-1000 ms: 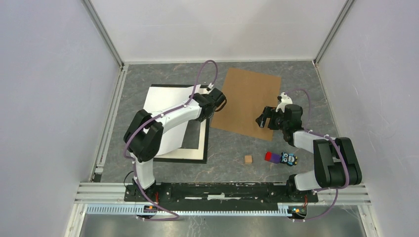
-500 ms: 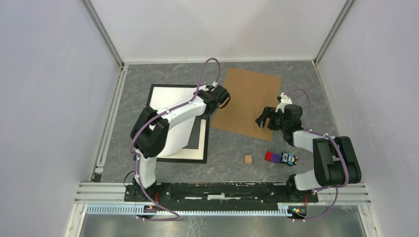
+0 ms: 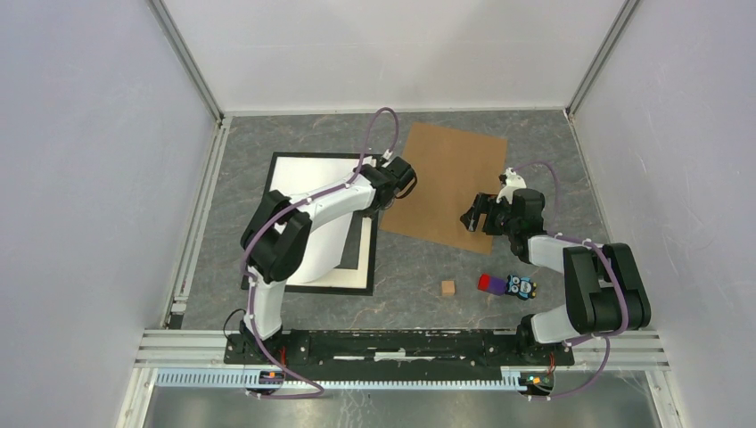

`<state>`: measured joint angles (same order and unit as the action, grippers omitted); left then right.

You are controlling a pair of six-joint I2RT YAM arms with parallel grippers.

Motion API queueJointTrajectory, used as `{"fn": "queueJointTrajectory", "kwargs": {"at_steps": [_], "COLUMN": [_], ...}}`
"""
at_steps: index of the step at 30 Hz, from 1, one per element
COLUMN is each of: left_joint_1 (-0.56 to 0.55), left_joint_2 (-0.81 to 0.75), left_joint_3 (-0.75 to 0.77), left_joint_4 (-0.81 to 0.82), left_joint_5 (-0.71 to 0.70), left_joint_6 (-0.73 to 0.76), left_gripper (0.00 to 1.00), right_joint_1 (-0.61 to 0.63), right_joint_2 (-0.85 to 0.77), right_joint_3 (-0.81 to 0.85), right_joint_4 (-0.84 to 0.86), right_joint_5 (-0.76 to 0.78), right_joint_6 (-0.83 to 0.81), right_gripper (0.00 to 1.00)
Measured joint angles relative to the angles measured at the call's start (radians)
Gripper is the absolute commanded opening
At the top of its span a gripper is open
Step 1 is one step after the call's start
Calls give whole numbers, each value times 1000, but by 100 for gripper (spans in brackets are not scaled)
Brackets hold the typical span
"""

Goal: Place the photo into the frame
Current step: Place the photo in the photo frame, then move the photo frame item to the center of the board.

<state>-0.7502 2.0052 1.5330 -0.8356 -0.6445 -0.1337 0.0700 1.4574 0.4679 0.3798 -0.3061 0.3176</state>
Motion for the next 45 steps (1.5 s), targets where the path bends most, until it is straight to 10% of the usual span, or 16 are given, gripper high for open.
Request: {"fn": "queueJointTrajectory", "kwargs": {"at_steps": [4, 9, 15, 31, 45], "left_joint_1": [3, 11, 16, 16, 66], "left_joint_2": [14, 16, 16, -253, -720], "left_joint_3": [10, 17, 36, 10, -213], "left_joint_4": [-5, -17, -32, -35, 181], "left_joint_5": [0, 5, 67, 229, 552], "left_joint_6": [-14, -29, -56, -66, -146], "left_gripper": [23, 73, 89, 100, 100], "right_joint_1": [0, 0, 0, 51, 390], "right_joint_2": [1, 4, 8, 18, 0], "right_joint_3": [0, 0, 1, 39, 70], "right_joint_4": [1, 7, 10, -40, -85], "right_joint_5": [-1, -2, -3, 93, 236], "right_joint_6": [0, 0, 0, -12, 58], "right_gripper": [88, 87, 87, 88, 89]}}
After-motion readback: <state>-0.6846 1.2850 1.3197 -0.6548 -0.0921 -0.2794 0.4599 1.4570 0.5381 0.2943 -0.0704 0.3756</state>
